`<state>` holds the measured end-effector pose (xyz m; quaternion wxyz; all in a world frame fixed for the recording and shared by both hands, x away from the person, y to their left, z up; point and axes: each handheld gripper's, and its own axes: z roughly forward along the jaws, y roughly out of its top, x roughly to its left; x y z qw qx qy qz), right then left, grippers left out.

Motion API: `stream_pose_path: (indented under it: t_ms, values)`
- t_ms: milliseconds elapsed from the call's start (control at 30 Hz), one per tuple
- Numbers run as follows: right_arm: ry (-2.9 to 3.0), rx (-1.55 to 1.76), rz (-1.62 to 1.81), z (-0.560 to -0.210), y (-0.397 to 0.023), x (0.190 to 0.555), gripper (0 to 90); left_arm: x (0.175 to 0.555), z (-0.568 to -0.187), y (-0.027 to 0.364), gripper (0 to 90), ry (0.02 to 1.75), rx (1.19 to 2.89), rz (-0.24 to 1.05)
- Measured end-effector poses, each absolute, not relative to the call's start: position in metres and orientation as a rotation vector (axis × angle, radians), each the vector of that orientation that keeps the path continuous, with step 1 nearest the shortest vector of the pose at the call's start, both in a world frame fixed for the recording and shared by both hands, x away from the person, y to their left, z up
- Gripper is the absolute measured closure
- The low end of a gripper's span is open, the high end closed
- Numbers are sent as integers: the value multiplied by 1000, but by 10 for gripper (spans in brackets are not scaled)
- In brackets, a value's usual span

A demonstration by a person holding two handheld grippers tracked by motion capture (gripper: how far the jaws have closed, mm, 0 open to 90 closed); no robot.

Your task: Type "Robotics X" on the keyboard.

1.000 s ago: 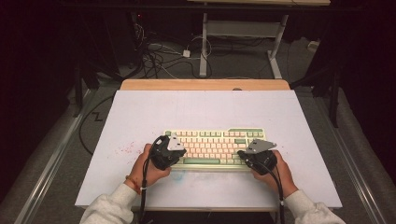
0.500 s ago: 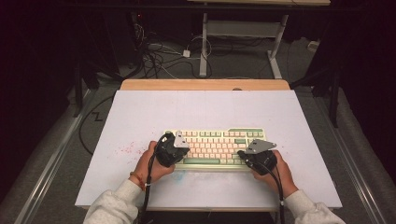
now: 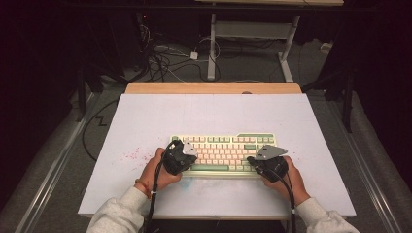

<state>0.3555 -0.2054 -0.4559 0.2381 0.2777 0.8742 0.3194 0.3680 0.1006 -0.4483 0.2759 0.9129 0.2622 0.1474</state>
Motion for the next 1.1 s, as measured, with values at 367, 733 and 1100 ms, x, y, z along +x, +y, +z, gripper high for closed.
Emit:
stream_pose_path:
  t_ms: [367,733,1100]
  values:
    - [2398,759,881,-456,-206,356,899,365,-440,104,853,700,2418,441]
    - [2404,764,879,-455,-207,356,899,363,-435,106,814,683,2398,479]
    - [2401,759,882,-454,-208,356,899,361,-433,108,713,682,2354,532]
